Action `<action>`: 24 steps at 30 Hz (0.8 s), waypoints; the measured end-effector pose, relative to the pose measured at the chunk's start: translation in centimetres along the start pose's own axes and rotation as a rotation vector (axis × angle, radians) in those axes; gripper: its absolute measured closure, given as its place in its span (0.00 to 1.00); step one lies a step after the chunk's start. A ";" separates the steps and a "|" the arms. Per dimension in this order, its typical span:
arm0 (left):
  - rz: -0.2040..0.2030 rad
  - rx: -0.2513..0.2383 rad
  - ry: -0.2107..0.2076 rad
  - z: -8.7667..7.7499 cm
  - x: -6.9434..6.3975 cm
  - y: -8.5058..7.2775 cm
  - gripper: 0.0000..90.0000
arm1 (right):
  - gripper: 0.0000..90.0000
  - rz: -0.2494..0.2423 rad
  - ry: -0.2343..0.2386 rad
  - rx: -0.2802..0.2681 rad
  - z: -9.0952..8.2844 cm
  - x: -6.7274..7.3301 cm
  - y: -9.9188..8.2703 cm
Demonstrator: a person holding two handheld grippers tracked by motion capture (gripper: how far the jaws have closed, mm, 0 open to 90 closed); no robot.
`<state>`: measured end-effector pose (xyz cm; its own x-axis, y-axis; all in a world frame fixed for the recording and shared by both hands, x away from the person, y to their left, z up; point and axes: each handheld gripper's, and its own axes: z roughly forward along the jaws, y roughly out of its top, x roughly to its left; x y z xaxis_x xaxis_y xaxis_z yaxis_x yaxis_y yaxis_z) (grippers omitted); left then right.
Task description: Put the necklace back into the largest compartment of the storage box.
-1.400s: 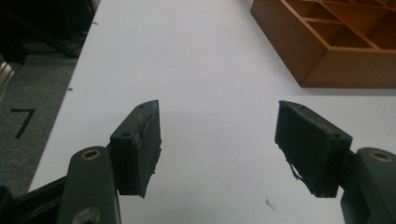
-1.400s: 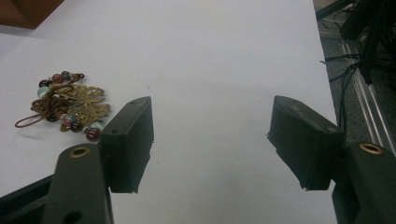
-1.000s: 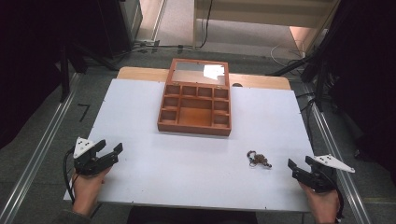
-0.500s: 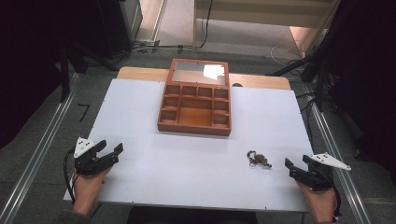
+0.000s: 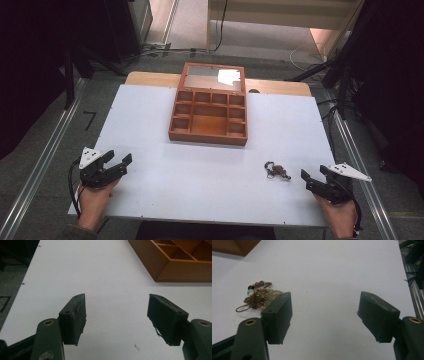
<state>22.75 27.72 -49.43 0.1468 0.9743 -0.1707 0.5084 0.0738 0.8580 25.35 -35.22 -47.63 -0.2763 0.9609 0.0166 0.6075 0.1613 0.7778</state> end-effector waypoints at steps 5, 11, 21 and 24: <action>-0.002 -0.001 0.002 0.0 0.0 0.0 0.35 | 0.28 0.001 0.016 0.005 0.2 0.3 0.1; 0.001 0.001 0.001 0.0 0.0 0.0 0.35 | 0.28 -0.012 0.035 0.007 0.4 0.7 0.2; -0.001 -0.001 0.002 0.0 0.0 0.0 0.35 | 0.29 -0.030 0.071 0.014 0.9 1.7 0.4; -0.002 -0.002 0.003 0.0 0.1 0.0 0.35 | 0.29 -0.030 0.087 0.012 1.0 1.8 0.5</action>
<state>22.76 27.78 -49.46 0.1432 0.9747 -0.1715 0.5070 0.0766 0.8585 25.85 -33.18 -47.87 -0.3579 0.9325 0.0479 0.6065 0.1932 0.7713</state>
